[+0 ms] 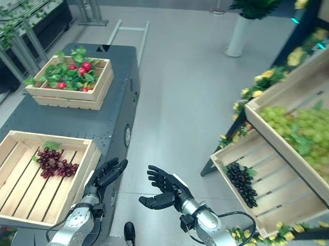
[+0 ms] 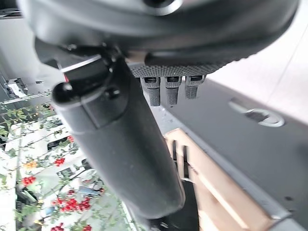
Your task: Pick up the fruits from the basket on one side to the basket on the other side
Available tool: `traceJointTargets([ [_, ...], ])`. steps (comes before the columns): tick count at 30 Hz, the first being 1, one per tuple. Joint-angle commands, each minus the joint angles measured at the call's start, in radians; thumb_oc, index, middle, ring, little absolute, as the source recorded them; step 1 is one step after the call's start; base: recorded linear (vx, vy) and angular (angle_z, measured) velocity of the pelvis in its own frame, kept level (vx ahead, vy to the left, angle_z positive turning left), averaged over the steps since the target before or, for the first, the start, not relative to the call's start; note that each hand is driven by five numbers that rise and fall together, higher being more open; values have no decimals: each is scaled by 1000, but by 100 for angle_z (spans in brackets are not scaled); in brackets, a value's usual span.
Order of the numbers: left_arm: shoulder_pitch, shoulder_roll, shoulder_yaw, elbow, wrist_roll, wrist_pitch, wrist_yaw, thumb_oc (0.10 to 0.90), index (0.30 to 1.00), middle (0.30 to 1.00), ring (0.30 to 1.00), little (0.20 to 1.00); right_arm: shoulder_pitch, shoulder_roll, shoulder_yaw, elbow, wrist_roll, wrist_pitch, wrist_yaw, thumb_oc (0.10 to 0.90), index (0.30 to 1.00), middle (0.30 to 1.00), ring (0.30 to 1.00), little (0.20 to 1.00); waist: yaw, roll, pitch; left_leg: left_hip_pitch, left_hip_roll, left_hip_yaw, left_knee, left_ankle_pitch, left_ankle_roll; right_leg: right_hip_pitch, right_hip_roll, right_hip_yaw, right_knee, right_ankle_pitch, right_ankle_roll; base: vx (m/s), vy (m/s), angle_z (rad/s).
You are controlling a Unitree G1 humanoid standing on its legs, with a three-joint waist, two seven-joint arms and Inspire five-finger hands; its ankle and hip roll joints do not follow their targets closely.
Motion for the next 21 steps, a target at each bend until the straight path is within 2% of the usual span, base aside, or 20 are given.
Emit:
traceJointTargets([
  [1, -46, 46, 2, -124, 73, -76, -25, 800, 900, 900, 900, 900, -63, 61, -50, -108, 41, -145, -66, 800, 900, 900, 900, 900, 17, -15, 3, 74, -49, -22, 1, -168, 1, -41, 33, 63, 191, -83, -65, 94, 212, 18],
  [2, -48, 48, -2, -126, 83, -75, -25, 800, 900, 900, 900, 900, -65, 65, -48, -104, 35, -150, -75, 800, 900, 900, 900, 900, 19, -15, 4, 77, -52, -27, 1, -171, 7, -50, 21, 61, 222, -75, -61, 89, 221, 20],
  [4, -63, 58, -16, -130, 134, -94, -36, 800, 900, 900, 900, 900, -79, 78, -51, -101, 41, -168, -72, 800, 900, 900, 900, 900, 18, -10, 14, 91, -66, -43, 1, -182, 30, -96, -48, 67, 396, -44, -41, 121, 269, 35],
  [5, -66, 62, -19, -132, 137, -96, -38, 800, 900, 900, 900, 900, -80, 77, -51, -106, 48, -169, -70, 800, 900, 900, 900, 900, 17, -9, 16, 92, -68, -46, 1, -183, 33, -104, -57, 72, 433, -40, -39, 146, 256, 36],
  [6, -72, 78, -27, -137, 160, -107, -51, 800, 900, 900, 900, 900, -78, 77, -50, -123, 82, -174, -55, 800, 900, 900, 900, 900, 12, -8, 20, 97, -78, -54, 1, -188, 43, -139, -84, 90, 541, -21, -28, 133, 190, 19],
  [7, -77, 87, -36, -140, 193, -108, -56, 800, 900, 900, 900, 900, -77, 79, -48, -130, 100, -175, -58, 800, 900, 900, 900, 900, 3, -5, 25, 103, -86, -67, 1, -193, 50, -181, -99, 120, 619, 8, -19, 121, 168, 15],
  [8, -78, 88, -37, -139, 198, -108, -57, 800, 900, 900, 900, 900, -77, 79, -48, -131, 103, -174, -59, 800, 900, 900, 900, 900, 2, -5, 25, 103, -88, -69, 1, -194, 52, -190, -101, 128, 628, 10, -17, 90, 84, 20],
  [9, -86, 95, -49, -134, 225, -111, -59, 800, 900, 900, 900, 900, -78, 80, -45, -133, 127, -165, -69, 800, 900, 900, 900, 900, -9, -3, 29, 107, -92, -89, 1, -195, 54, -225, -92, 167, 646, 23, -14, 117, -7, 48],
  [10, -110, 111, -68, -124, 227, -104, -85, 800, 900, 900, 900, 900, -73, 78, -44, -140, 163, -154, -98, 800, 900, 900, 900, 900, -38, 1, 36, 115, -94, -139, 1, -193, 52, -284, -47, 240, 629, 18, -19, 122, -26, 56],
  [11, -114, 113, -72, -120, 224, -103, -92, 800, 900, 900, 900, 900, -71, 78, -43, -140, 167, -155, -104, 800, 900, 900, 900, 900, -44, 2, 36, 116, -94, -147, 1, -194, 51, -293, -38, 255, 610, 19, -21, 173, -107, 68],
  [12, -136, 119, -85, -104, 205, -98, -116, 800, 900, 900, 900, 900, -60, 79, -42, -136, 187, -155, -110, 800, 900, 900, 900, 900, -71, 4, 38, 124, -93, -181, 1, -200, 47, -323, -6, 320, 512, 35, -24, 118, -105, 63],
  [13, -144, 118, -90, -101, 204, -96, -120, 800, 900, 900, 900, 900, -57, 81, -42, -132, 192, -161, -114, 800, 900, 900, 900, 900, -79, 4, 39, 126, -93, -191, 1, -204, 46, -333, 3, 346, 468, 45, -23, 138, -168, 96],
  [15, -172, 114, -122, -91, 204, -93, -131, 800, 900, 900, 900, 900, -53, 87, -46, -119, 219, -172, -151, 800, 900, 900, 900, 900, -120, 4, 38, 120, -93, -246, 5, -220, 45, -375, 59, 487, 224, 108, -23, 115, -212, 110],
  [16, -177, 112, -128, -90, 205, -96, -140, 800, 900, 900, 900, 900, -54, 88, -49, -119, 218, -179, -166, 800, 900, 900, 900, 900, -125, 5, 39, 120, -94, -260, 5, -224, 45, -382, 68, 514, 195, 111, -22, 132, -278, 107],
  [17, -202, 100, -160, -81, 214, -113, -162, 800, 900, 900, 900, 900, -61, 92, -57, -114, 206, -208, -218, 800, 900, 900, 900, 900, -151, 4, 39, 115, -108, -318, 4, -238, 50, -403, 103, 626, 87, 133, -19, 101, -258, 111],
  [19, -220, 94, -182, -88, 210, -117, -177, 800, 900, 900, 900, 900, -70, 94, -62, -115, 209, -211, -242, 800, 900, 900, 900, 900, -164, 2, 34, 106, -120, -364, 9, -247, 53, -404, 132, 698, 38, 147, -19, 122, -271, 128],
  [21, -222, 100, -198, -93, 195, -116, -204, 800, 900, 900, 900, 900, -76, 106, -70, -97, 207, -214, -269, 800, 900, 900, 900, 900, -164, -2, 30, 93, -125, -401, 30, -253, 53, -376, 138, 712, 64, 124, -24, 147, -241, 132],
])
